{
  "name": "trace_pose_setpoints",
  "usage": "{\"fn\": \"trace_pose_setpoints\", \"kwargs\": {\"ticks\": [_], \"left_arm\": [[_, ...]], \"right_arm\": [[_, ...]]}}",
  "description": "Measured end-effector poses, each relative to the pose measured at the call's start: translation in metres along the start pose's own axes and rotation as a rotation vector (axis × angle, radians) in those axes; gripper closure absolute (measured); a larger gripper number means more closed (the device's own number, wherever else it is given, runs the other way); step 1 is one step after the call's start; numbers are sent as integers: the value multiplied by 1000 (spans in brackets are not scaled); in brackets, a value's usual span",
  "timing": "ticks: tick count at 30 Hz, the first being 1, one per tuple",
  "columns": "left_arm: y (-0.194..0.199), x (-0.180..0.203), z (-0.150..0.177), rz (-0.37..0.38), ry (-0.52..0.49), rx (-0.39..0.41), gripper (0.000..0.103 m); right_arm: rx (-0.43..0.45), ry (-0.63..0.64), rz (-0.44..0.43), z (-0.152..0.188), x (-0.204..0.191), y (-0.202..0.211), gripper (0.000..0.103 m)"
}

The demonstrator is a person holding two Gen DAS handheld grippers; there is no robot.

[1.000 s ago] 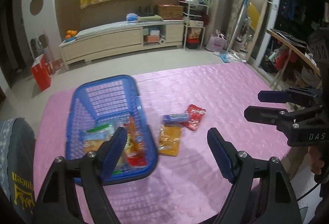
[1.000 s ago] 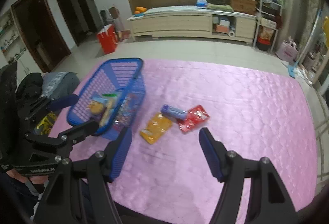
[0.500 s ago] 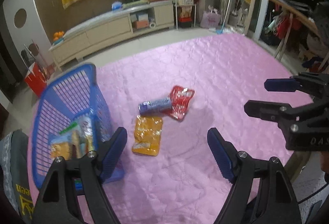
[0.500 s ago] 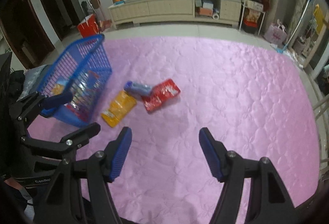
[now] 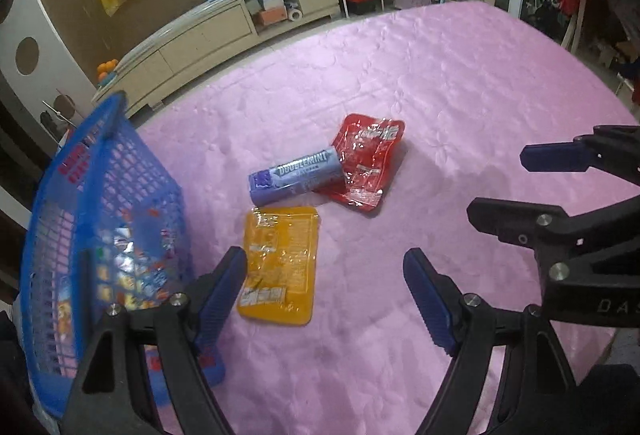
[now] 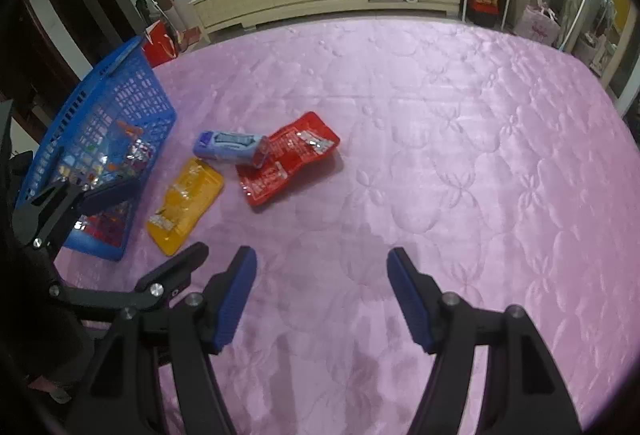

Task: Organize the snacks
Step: 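Move both tools back toward the orange pack, gum and red sachet, then grasp the orange pack with the left tool while the right grasps the red sachet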

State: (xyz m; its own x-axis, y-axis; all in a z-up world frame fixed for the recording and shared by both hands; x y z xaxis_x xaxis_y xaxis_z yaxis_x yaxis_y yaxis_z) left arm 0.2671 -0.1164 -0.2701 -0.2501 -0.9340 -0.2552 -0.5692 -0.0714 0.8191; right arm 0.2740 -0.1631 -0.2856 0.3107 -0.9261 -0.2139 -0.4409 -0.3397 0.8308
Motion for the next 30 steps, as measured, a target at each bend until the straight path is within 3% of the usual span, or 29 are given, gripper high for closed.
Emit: {"fn": "trace_pose_setpoints", "kwargs": {"ticks": [12, 20, 23, 25, 27, 30], "left_arm": [[-58, -20, 8, 61, 90, -96, 24], [-68, -28, 8, 107, 142, -122, 24], [-68, -31, 10, 134, 159, -120, 35], [-64, -32, 11, 158, 155, -118, 57], [-64, -31, 12, 158, 153, -120, 62], [-60, -35, 14, 143, 155, -107, 78]], "right_arm": [[-9, -2, -23, 0, 2, -15, 31], [-10, -18, -51, -2, 3, -19, 31], [-18, -36, -59, -1, 8, -20, 31], [-21, -50, -62, 1, 10, -20, 31], [-24, -64, -65, 2, 12, -21, 31], [-27, -73, -68, 3, 14, -20, 31]]}}
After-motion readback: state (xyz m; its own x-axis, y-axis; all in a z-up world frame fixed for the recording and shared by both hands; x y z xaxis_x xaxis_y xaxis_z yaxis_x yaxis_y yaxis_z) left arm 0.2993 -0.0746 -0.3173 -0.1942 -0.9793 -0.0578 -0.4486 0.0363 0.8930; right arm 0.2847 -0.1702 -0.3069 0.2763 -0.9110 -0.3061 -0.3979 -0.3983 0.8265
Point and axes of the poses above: each gripper's, at about its wrist camera, not at the fingertips, and y roughly against the way its jaws point, x to its right, z to its underside, the point moved 6 cm from there along -y, roughly the way its jaws point, and after that the axes turned 4 degrees about -z, right-handed, at the moved point
